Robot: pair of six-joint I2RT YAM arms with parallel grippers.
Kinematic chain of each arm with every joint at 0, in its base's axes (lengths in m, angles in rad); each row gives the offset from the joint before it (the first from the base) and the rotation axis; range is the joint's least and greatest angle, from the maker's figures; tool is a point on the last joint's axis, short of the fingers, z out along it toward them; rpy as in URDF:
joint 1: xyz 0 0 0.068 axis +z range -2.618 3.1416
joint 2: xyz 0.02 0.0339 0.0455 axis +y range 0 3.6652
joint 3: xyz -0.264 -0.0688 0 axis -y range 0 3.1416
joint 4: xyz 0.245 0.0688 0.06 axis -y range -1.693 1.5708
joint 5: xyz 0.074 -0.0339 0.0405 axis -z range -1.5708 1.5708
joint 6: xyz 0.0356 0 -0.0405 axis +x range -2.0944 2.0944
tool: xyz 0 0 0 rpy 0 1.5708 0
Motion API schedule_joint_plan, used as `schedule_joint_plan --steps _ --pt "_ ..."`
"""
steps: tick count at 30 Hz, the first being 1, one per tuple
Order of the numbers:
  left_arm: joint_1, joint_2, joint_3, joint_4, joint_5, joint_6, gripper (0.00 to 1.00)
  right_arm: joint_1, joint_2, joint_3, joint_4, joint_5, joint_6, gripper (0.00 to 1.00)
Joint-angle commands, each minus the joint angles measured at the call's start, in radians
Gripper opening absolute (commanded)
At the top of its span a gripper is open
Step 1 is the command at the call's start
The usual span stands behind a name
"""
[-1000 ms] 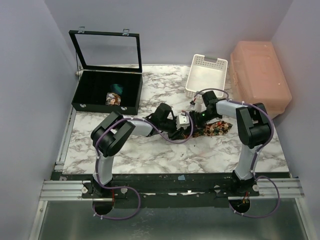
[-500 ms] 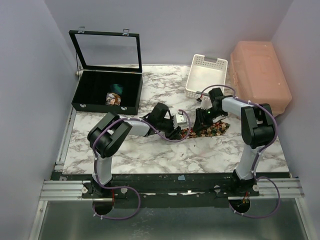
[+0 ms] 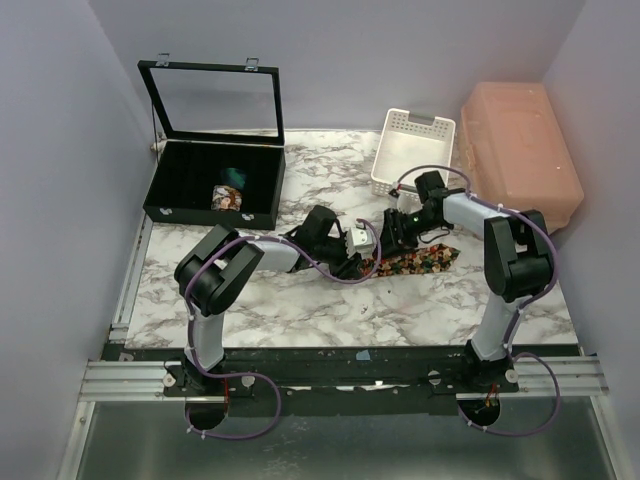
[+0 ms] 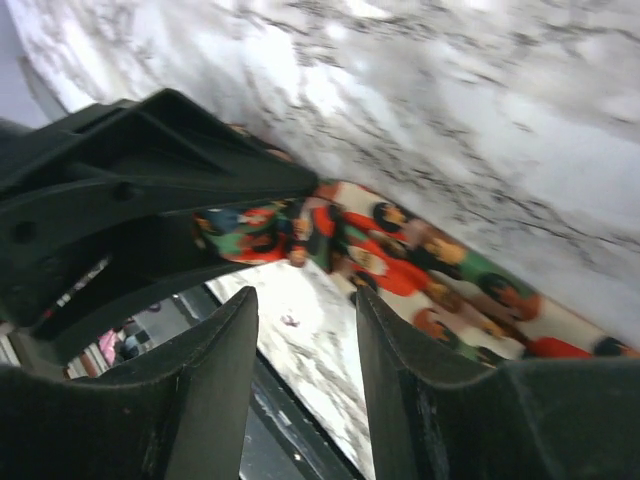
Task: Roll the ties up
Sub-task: Roll the tie at the center of the board.
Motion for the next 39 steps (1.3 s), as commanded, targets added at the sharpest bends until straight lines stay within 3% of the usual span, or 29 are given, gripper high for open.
schedule_joint_plan --steps 1,9,21,24,29,39 --pt "0.007 0.023 -0.009 -0.102 -0.053 0.015 0.33 0.055 -0.037 -0.021 0.084 -0.118 0.103 0.47" --pt "0.005 0.026 -0.001 -0.108 -0.059 0.006 0.34 0.133 0.0 -0.039 0.21 -0.136 0.252 0.48" --pt "0.002 0.035 0.009 -0.126 -0.07 -0.005 0.34 0.192 0.047 -0.068 0.23 0.031 0.32 0.48" --pt "0.002 0.033 0.013 -0.134 -0.071 0.001 0.34 0.195 0.056 -0.079 0.216 0.051 0.302 0.37" --pt "0.002 0.034 0.012 -0.143 -0.064 0.006 0.39 0.183 0.066 -0.08 0.163 0.087 0.219 0.01" --pt "0.027 0.002 -0.015 -0.052 -0.011 -0.035 0.7 0.075 0.11 -0.048 0.098 0.146 0.033 0.0"
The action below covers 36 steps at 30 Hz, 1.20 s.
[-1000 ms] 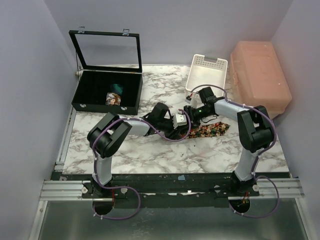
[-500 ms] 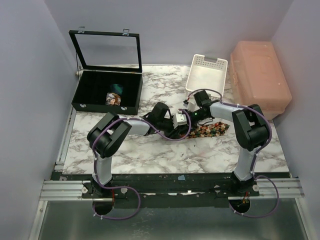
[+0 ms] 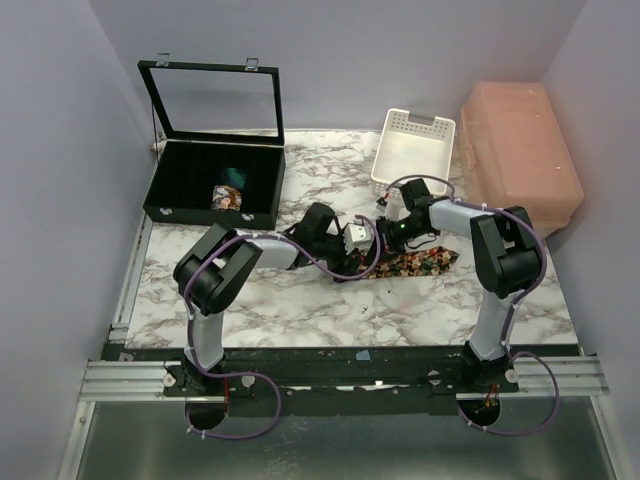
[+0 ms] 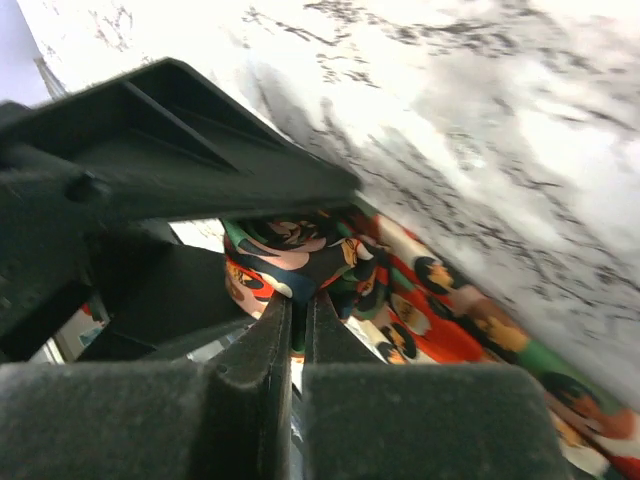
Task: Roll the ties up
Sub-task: Roll the tie at the center of the board.
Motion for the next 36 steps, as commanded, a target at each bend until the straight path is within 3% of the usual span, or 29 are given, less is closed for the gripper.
schedule_joint_plan --steps 1,13,26,34,36 --pt "0.017 -0.006 -0.043 0.005 0.009 -0.031 0.73 -0.033 0.075 -0.004 -0.06 0.164 -0.152 0.0" --pt "0.018 -0.046 -0.106 0.149 0.013 -0.063 0.99 -0.077 0.06 -0.056 -0.115 0.291 -0.221 0.0" --pt "-0.032 -0.012 -0.11 0.32 -0.011 -0.091 0.99 -0.081 0.117 -0.014 -0.176 0.37 -0.275 0.0" --pt "-0.079 0.071 -0.017 0.331 -0.014 -0.1 0.99 -0.075 0.129 -0.018 -0.164 0.304 -0.331 0.01" --pt "-0.08 0.085 0.0 0.26 -0.027 -0.069 0.91 -0.074 0.127 -0.015 -0.157 0.282 -0.335 0.01"
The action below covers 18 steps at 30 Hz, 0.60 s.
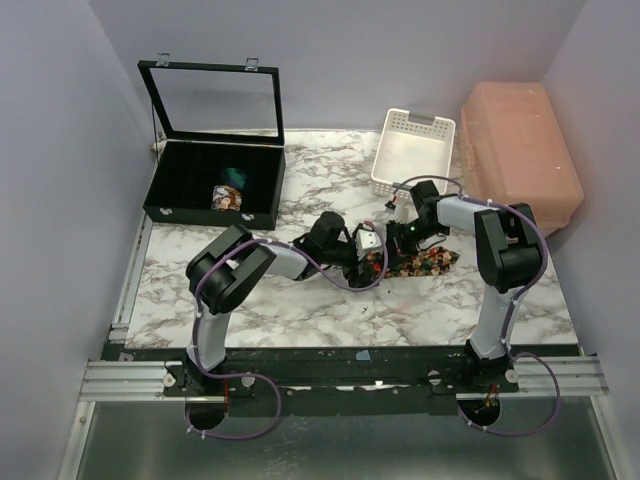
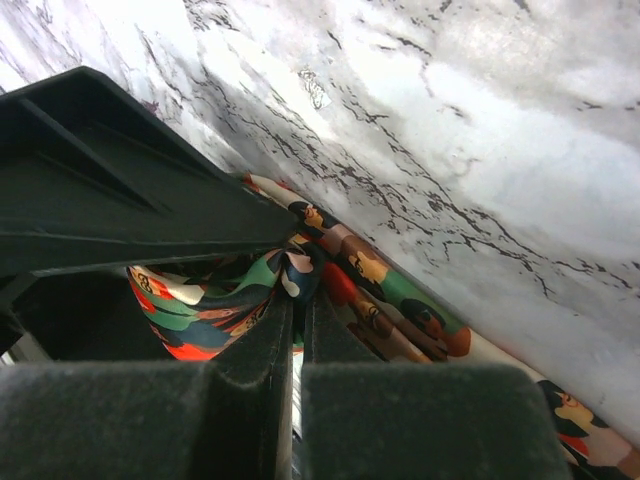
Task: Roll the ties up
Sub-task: Roll the tie at the center of the board.
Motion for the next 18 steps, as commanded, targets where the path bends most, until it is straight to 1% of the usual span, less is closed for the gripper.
schedule_joint_plan --steps 1,5,7,8,9,11,13,15,18 --pt "-0.01 0.042 0.046 -0.076 -0.031 0.051 0.83 0.01 0.081 -0.04 0.004 0.203 -0.109 0.01" --pt "-0.009 0.002 -0.007 -0.155 -0.046 0.141 0.41 0.015 0.075 -0.003 0.009 0.146 -0.105 0.01" --pt "-0.008 -0.014 -0.021 -0.194 -0.056 0.163 0.28 0.014 0.057 0.018 -0.008 0.13 -0.106 0.07" --pt "-0.008 -0.018 -0.021 -0.212 -0.064 0.164 0.26 0.01 0.045 0.026 -0.02 0.117 -0.104 0.1" --pt "-0.008 -0.021 -0.021 -0.229 -0.07 0.164 0.26 -0.003 0.025 0.03 -0.033 0.089 -0.095 0.16" --pt "-0.009 -0.022 -0.015 -0.25 -0.076 0.165 0.25 -0.039 -0.022 0.026 -0.05 0.001 -0.071 0.3" --pt "-0.01 -0.017 -0.005 -0.266 -0.081 0.165 0.25 -0.065 -0.079 0.011 -0.06 -0.077 -0.057 0.42" --pt "-0.011 -0.012 0.009 -0.281 -0.08 0.168 0.25 -0.065 -0.129 -0.006 -0.064 -0.139 -0.049 0.49" --pt "-0.013 -0.002 0.028 -0.301 -0.084 0.172 0.27 -0.063 -0.162 -0.036 -0.035 -0.226 0.024 0.59"
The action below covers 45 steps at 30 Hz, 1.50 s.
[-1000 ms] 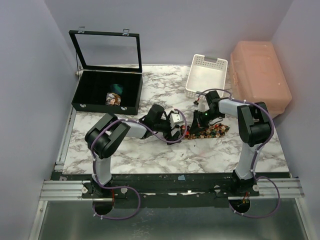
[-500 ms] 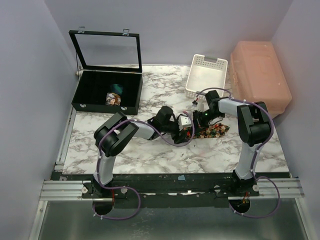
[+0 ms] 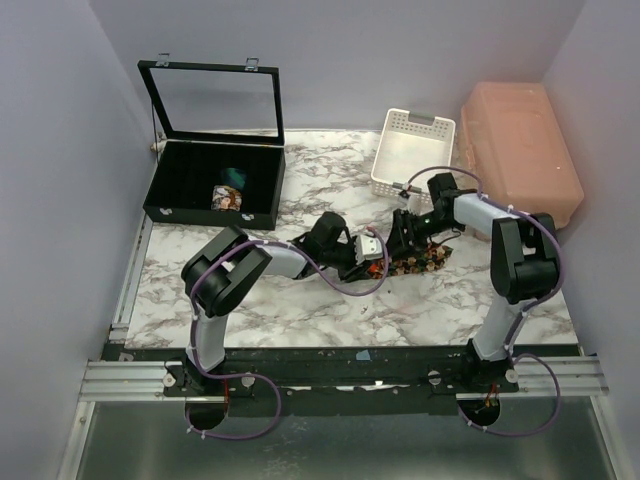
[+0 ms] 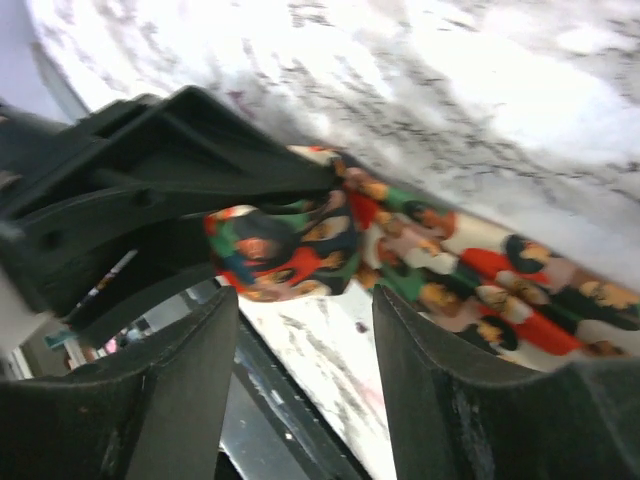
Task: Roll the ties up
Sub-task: Roll the tie at the center of the board.
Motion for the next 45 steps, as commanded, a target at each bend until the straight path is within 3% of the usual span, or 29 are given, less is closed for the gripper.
schedule_joint_plan --steps 1,10,12,15,16,20,23,28,34,40,45 --pt "-0.003 0.023 0.022 -0.157 -0.038 0.03 0.28 0.012 -0.07 -0.044 0.026 -0.152 0.081 0.6" --pt "-0.003 0.027 0.038 -0.192 -0.035 0.032 0.3 0.07 0.011 -0.036 0.076 -0.037 0.093 0.57" --pt "-0.003 0.027 0.038 -0.195 -0.035 0.033 0.31 0.066 0.035 -0.017 0.056 0.013 0.068 0.44" --pt "-0.003 0.023 0.039 -0.198 -0.034 0.035 0.31 0.046 0.05 -0.011 0.051 0.049 0.06 0.06" --pt "-0.003 0.022 0.039 -0.198 -0.033 0.035 0.32 0.037 0.055 -0.01 0.045 0.058 0.054 0.01" --pt "-0.002 0.021 0.041 -0.204 -0.02 0.038 0.37 -0.002 0.078 -0.007 0.007 0.068 0.022 0.01" --pt "0.002 0.016 0.043 -0.187 -0.004 0.021 0.61 -0.019 0.105 -0.007 -0.021 0.089 -0.017 0.01" --pt "0.014 -0.024 0.015 -0.092 0.028 -0.042 0.83 -0.038 0.158 -0.006 -0.055 0.15 -0.038 0.0" --pt "0.014 -0.049 -0.011 0.006 0.024 -0.092 0.9 -0.053 0.198 0.017 -0.071 0.282 -0.019 0.0" --pt "0.011 -0.018 0.016 0.058 0.028 -0.097 0.98 -0.039 0.269 0.069 -0.127 0.241 -0.058 0.01" --pt "-0.005 -0.009 0.02 0.07 0.012 -0.077 0.99 -0.005 0.28 0.078 -0.171 0.195 -0.12 0.01"
